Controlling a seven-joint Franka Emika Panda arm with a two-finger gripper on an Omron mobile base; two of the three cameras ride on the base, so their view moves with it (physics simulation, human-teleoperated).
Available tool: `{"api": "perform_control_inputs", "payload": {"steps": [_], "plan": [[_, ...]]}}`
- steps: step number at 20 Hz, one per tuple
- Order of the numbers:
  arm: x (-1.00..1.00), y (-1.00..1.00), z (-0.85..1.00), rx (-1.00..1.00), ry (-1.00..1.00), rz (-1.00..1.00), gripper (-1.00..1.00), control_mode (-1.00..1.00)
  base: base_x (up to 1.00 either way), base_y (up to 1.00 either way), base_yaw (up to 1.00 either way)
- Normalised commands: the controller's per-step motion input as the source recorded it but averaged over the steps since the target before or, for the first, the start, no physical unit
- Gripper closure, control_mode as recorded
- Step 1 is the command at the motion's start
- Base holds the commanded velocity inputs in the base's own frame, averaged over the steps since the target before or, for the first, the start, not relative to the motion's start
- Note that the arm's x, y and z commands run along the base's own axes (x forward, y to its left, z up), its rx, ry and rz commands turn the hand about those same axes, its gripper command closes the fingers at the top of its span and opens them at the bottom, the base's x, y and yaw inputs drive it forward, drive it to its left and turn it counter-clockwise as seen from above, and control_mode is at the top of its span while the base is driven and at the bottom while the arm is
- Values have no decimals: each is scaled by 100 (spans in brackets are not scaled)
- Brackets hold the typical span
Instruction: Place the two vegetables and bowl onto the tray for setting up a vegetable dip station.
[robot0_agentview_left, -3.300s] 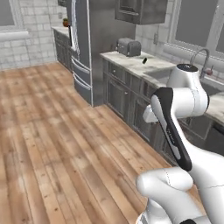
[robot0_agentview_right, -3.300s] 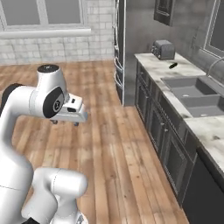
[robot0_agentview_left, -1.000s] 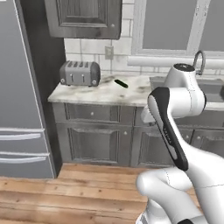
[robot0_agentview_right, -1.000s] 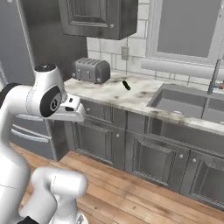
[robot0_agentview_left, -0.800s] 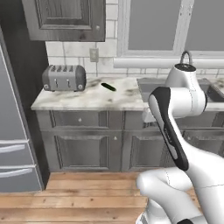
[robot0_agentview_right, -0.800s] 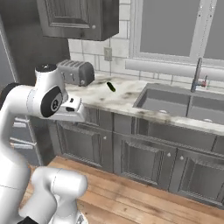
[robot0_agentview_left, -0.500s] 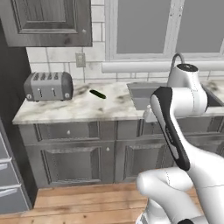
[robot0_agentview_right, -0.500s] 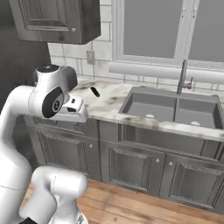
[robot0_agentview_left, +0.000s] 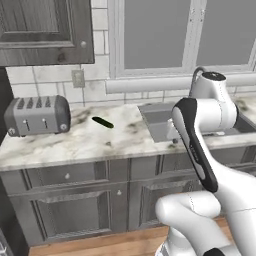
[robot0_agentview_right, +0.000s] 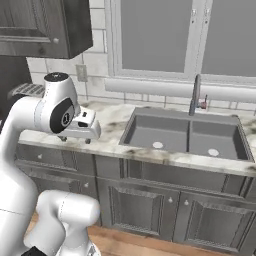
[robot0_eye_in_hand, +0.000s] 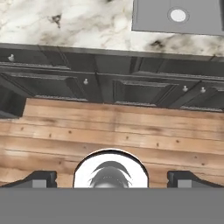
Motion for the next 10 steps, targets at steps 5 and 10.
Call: {"api": "perform_control_inputs", "payload": {"steps": [5,10], "plan": [[0,0,0,0,0,0,-100,100,25,51,-34],[0,0,0,0,0,0,-100,100,45,36,-24]]}}
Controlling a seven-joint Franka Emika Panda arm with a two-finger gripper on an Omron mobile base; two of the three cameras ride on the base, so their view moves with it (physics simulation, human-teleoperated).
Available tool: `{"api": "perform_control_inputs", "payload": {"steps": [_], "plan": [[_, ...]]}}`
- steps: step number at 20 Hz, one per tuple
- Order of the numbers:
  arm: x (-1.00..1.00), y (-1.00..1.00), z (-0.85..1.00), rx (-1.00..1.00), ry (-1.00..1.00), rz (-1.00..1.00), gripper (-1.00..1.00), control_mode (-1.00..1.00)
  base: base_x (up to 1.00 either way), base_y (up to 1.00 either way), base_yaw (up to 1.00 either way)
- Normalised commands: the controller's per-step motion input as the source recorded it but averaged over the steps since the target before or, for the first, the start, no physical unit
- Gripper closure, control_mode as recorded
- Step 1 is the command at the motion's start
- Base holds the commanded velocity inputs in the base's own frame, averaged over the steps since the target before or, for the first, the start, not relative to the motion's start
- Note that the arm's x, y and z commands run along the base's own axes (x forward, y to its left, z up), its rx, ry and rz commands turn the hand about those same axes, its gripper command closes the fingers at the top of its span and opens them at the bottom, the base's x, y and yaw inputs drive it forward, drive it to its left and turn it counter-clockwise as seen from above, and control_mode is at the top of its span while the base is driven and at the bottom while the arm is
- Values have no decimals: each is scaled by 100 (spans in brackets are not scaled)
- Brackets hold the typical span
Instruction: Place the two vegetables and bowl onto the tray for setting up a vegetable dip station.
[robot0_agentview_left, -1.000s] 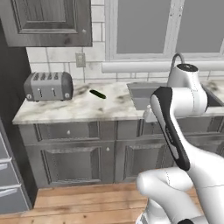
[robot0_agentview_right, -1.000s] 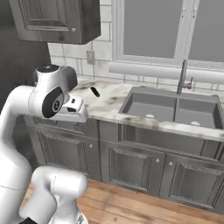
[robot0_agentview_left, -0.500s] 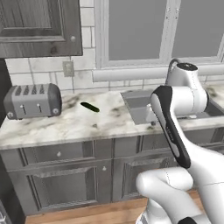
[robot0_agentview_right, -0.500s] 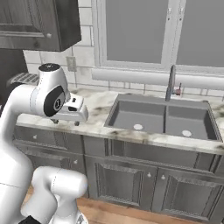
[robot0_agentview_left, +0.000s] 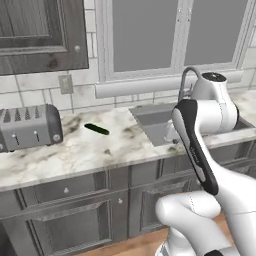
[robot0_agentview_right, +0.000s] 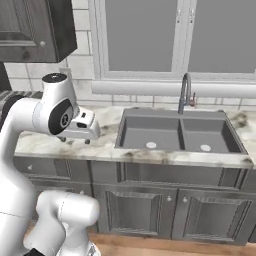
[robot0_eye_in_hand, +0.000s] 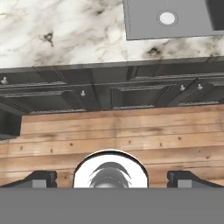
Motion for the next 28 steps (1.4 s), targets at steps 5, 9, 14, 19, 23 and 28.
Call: {"api": "perform_control_inputs", "payload": {"steps": [5,9,14,19,23,28], "plan": [[0,0,0,0,0,0,-100,100,64,5,-6],[0,0,0,0,0,0,-100,100,55,0,3],[0,0,0,0,0,0,-100,100,50,6,12],[0,0,0,0,0,0,-100,100,16,7,18],[0,0,0,0,0,0,-100,100,3,13,2],[0,0,0,0,0,0,-100,100,22,28,3]]}}
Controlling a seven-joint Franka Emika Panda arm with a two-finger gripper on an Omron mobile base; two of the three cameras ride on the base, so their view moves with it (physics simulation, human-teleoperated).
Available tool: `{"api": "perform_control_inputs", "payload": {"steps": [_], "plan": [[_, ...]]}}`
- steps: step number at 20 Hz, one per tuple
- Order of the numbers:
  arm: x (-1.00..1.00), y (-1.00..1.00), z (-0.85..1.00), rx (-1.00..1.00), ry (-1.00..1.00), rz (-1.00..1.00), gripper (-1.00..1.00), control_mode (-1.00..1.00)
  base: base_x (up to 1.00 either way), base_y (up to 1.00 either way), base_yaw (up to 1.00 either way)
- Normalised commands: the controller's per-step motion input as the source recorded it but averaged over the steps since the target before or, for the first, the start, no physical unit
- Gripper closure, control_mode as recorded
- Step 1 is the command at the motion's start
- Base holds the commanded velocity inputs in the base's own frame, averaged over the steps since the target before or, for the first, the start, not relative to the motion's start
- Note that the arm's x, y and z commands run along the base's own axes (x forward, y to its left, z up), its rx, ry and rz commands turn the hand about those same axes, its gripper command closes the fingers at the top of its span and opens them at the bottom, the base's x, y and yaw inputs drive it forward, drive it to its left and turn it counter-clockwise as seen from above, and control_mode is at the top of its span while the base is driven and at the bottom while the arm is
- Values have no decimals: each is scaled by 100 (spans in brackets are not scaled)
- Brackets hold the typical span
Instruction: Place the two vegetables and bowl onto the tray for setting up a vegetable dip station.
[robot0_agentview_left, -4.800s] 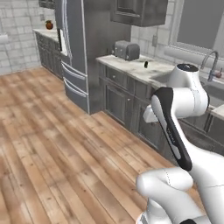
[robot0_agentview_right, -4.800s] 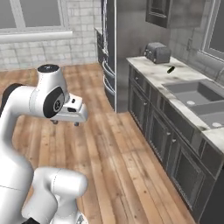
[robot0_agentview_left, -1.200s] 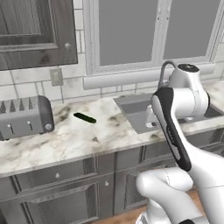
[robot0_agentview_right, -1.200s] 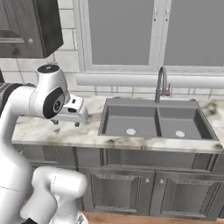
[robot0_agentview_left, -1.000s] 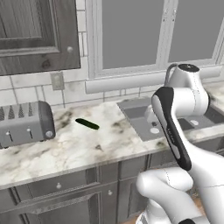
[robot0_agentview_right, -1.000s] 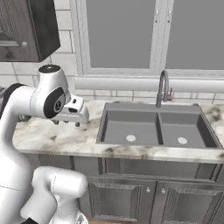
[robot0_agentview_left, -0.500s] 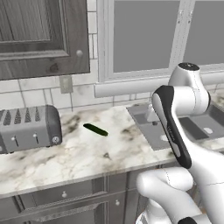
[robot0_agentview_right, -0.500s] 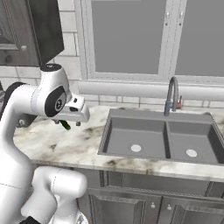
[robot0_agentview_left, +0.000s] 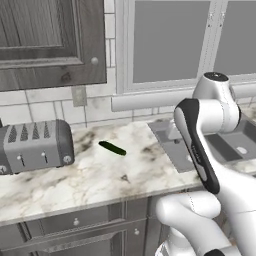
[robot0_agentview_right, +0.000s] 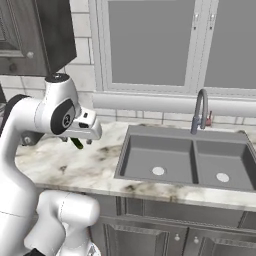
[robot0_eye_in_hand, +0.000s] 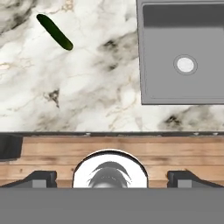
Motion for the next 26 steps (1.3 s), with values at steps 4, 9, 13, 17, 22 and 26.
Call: {"api": "perform_control_inputs", "payload": {"steps": [4,9,13,17,22,26], "plan": [[42,29,-11,0,0,15,-100,-100,12,9,3],[67,37,-15,0,0,26,-100,-100,0,0,0],[71,24,-21,0,0,24,-100,-100,0,0,0],[60,41,-24,-1,0,20,-100,-100,0,0,0],[45,58,-25,-3,0,11,-100,-100,0,0,0],[34,49,-20,-2,0,4,-100,-100,0,0,0]]}}
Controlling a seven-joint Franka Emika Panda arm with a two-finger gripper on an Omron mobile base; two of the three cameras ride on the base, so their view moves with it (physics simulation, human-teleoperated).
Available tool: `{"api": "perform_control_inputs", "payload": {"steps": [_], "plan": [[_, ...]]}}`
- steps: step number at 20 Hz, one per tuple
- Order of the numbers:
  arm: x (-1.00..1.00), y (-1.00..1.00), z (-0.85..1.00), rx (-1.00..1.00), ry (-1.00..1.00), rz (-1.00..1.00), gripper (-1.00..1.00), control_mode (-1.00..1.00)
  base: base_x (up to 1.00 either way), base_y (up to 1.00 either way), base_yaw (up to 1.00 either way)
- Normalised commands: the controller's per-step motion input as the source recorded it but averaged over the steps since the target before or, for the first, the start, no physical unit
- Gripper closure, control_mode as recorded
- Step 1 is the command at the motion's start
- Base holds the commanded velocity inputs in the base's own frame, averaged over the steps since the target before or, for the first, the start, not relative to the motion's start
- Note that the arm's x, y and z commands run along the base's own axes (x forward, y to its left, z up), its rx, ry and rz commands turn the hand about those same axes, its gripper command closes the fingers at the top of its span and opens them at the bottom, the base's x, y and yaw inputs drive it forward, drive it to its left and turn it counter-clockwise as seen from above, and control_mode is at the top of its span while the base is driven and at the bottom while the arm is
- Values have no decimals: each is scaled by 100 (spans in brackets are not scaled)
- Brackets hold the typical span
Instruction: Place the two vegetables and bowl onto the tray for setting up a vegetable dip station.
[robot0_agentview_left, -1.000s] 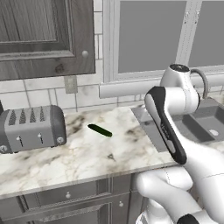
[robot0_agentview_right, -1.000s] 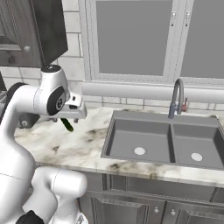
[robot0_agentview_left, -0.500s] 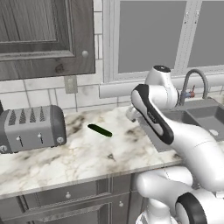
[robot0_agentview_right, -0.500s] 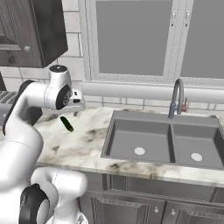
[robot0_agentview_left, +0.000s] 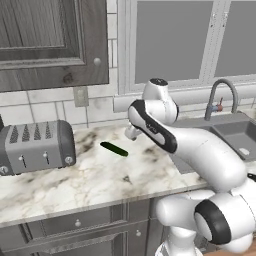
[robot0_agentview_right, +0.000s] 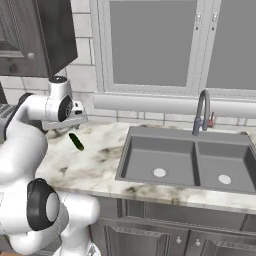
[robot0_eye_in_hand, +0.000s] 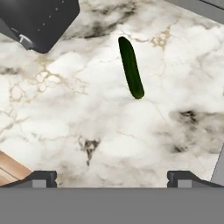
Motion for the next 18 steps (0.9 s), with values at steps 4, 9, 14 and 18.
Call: {"api": "perform_control_inputs", "payload": {"steps": [4,9,14,18], "plan": [[26,30,-30,0,0,1,-100,-100,0,0,0],[30,22,-43,0,0,1,-100,-100,0,0,0],[35,12,-37,0,0,0,-100,-100,0,0,0],[34,2,-28,0,0,0,-100,-100,0,0,0]]}}
